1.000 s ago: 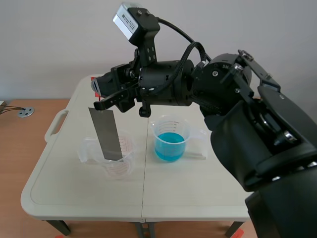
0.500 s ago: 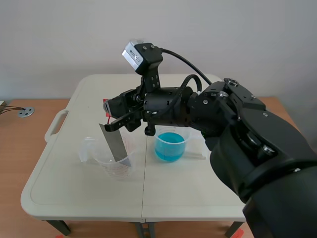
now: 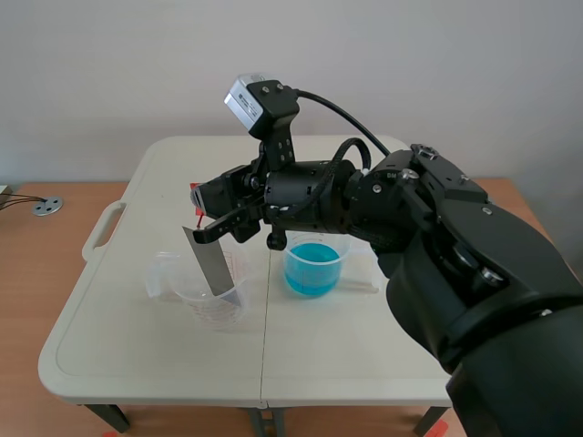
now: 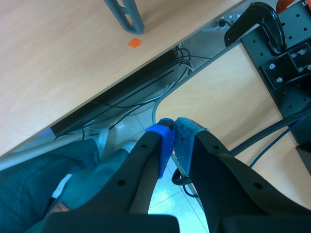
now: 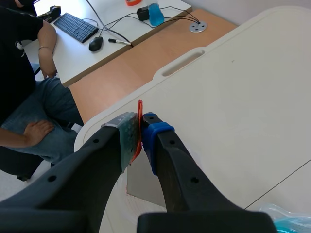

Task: Hold the metal plate by the orange handle, dip it into the blue solution, take it out and point at it, then put the plate back in the beaker on the left.
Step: 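Put the plate into the left beaker, then return to the home posture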

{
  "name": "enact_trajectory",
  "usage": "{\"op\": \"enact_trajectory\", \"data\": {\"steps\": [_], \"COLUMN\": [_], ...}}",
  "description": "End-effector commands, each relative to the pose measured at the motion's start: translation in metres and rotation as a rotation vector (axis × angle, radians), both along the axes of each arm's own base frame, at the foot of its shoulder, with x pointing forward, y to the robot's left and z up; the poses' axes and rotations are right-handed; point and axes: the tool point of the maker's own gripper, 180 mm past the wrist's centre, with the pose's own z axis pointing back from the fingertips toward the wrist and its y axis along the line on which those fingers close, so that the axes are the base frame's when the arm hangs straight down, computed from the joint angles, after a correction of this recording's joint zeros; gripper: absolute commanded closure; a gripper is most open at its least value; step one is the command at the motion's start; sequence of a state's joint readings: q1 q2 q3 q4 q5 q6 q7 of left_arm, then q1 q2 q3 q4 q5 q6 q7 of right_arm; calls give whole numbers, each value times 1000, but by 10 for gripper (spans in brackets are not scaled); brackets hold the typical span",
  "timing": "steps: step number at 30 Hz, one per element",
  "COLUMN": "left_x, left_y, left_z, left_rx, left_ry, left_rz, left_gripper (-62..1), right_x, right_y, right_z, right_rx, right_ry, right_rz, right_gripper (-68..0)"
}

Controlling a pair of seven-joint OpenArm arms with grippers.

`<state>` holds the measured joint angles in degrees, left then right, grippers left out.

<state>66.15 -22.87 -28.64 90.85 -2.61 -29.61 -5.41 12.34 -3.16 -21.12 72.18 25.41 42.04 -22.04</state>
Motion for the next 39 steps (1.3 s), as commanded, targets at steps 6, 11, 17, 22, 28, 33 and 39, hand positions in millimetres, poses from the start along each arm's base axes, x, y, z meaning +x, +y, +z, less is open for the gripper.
{"op": "enact_trajectory", "data": {"steps": [6, 11, 17, 22, 28, 33, 39], "left_x": [0, 1, 5, 7, 15, 20, 31], "left_y": [-3, -3, -6, -6, -7, -7, 1], "left_z": [2, 2, 6, 6, 7, 8, 10], "left_rx": [-16, -18, -36, -36, -40, -37, 3], "left_ry": [-9, -12, -43, -47, -68, -82, -124], "left_rz": [7, 6, 3, 5, 3, 4, 23], "left_gripper": [-47, -316, -605, -604, -605, -605, -605], "right_x": [4, 9, 27, 29, 30, 31, 27], "right_y": [1, 1, -6, -7, -8, -15, -38], "right_z": [12, 22, 31, 32, 39, 52, 74], "right_rx": [25, 72, 138, 135, 165, 156, 171], "right_ry": [-30, -24, 16, 19, 24, -31, -98], "right_rz": [7, -12, -117, -122, -122, -120, -117], "right_gripper": [-127, -470, -663, -663, -663, -664, -664]}}
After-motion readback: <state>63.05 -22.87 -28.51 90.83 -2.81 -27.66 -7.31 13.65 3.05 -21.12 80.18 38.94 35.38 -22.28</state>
